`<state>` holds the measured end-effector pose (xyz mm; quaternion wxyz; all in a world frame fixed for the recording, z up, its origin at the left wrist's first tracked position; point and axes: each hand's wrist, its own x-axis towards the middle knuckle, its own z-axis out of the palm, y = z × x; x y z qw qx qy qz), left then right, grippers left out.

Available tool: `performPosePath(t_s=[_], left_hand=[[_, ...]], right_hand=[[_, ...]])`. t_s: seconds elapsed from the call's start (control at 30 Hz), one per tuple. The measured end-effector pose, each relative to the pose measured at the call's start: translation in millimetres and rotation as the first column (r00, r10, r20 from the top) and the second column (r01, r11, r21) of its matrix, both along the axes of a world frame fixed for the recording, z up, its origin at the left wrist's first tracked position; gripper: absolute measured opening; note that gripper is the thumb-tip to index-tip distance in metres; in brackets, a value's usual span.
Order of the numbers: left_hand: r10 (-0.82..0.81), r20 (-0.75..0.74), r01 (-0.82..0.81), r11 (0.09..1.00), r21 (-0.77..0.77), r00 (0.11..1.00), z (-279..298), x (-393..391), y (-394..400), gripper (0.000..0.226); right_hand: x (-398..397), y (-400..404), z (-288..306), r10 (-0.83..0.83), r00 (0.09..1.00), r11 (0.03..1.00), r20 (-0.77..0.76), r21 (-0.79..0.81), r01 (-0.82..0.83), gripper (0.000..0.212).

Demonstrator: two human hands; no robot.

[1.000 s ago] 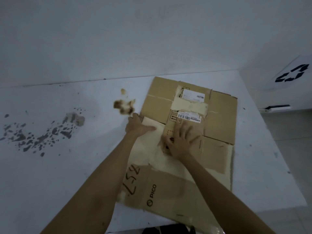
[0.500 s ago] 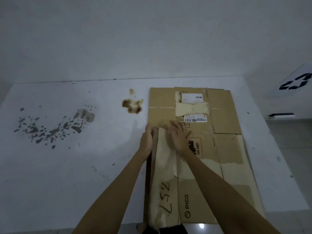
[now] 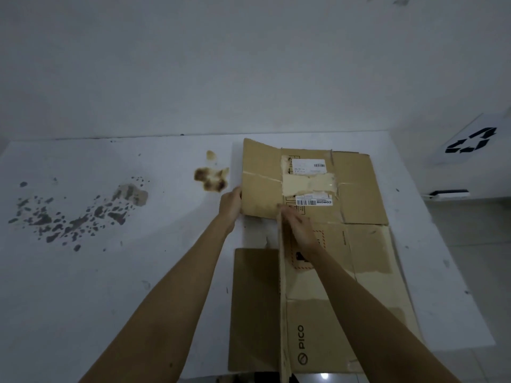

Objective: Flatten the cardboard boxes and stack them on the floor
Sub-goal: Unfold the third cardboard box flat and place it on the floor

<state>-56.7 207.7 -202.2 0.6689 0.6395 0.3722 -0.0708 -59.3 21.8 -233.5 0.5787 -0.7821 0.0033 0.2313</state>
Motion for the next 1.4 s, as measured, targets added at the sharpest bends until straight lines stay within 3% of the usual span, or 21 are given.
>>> performPosePath(t_s=[0.1, 0.23, 0.33, 0.4, 0.5, 0.6, 0.67, 0.83, 0.93, 1.07, 1.17, 1.3, 1.4], left_hand=[[-0.057, 0.119, 0.065, 0.995, -0.070, 0.991, 22, 14, -13, 0.062], [-0.141, 0.145, 0.153, 0.986, -0.073, 0.979, 36, 26, -17, 0.079], [-0.180, 0.171, 0.193, 0.979, -0.061, 0.969, 38, 31, -13, 0.083], [-0.213, 0.201, 0.227, 0.973, -0.047, 0.956, 43, 34, -14, 0.084], [-0.354, 0.205, 0.352, 0.935, 0.046, 0.913, 45, 40, -23, 0.086], [-0.415, 0.153, 0.397, 0.908, 0.135, 0.897, 36, 46, -32, 0.085], [-0.356, 0.101, 0.340, 0.929, 0.143, 0.929, 25, 49, -35, 0.078], [-0.271, -0.064, 0.272, 0.962, 0.000, 0.960, -5, 54, -40, 0.062], [-0.203, -0.079, 0.184, 0.963, -0.196, 0.976, -10, 59, -42, 0.067], [-0.312, -0.106, 0.241, 0.873, -0.424, 0.944, 1, 68, -53, 0.075], [-0.424, -0.135, 0.309, 0.811, -0.496, 0.896, 12, 72, -71, 0.080], [-0.468, -0.028, 0.379, 0.747, -0.546, 0.883, 29, 77, -92, 0.066], [-0.425, -0.001, 0.348, 0.741, -0.575, 0.905, 35, 81, -98, 0.068]], right_hand=[[3, 4, -6, 0.001, 0.992, 0.996, 0.123, -0.085, 0.010, 0.028], [1, 14, 0, -0.078, 0.950, 0.979, 0.304, -0.156, 0.130, 0.039], [-2, 17, 10, -0.127, 0.877, 0.971, 0.463, -0.121, 0.204, 0.032], [-2, 20, 17, -0.124, 0.848, 0.971, 0.515, -0.114, 0.211, 0.042], [6, 28, 26, -0.102, 0.879, 0.965, 0.465, -0.169, 0.201, 0.053], [14, 29, 33, -0.183, 0.887, 0.949, 0.424, -0.160, 0.272, 0.034], [14, 25, 34, -0.244, 0.888, 0.939, 0.391, -0.133, 0.316, 0.028], [10, 13, 41, -0.400, 0.824, 0.904, 0.401, 0.026, 0.427, 0.028], [16, 4, 57, -0.457, 0.803, 0.882, 0.381, 0.082, 0.463, 0.025], [22, -14, 82, -0.529, 0.778, 0.847, 0.339, 0.160, 0.507, 0.022], [21, -24, 95, -0.608, 0.734, 0.794, 0.301, 0.233, 0.562, 0.017], [17, -32, 108, -0.691, 0.669, 0.721, 0.276, 0.329, 0.609, 0.047], [14, -40, 119, -0.734, 0.643, 0.671, 0.219, 0.384, 0.635, 0.052]])
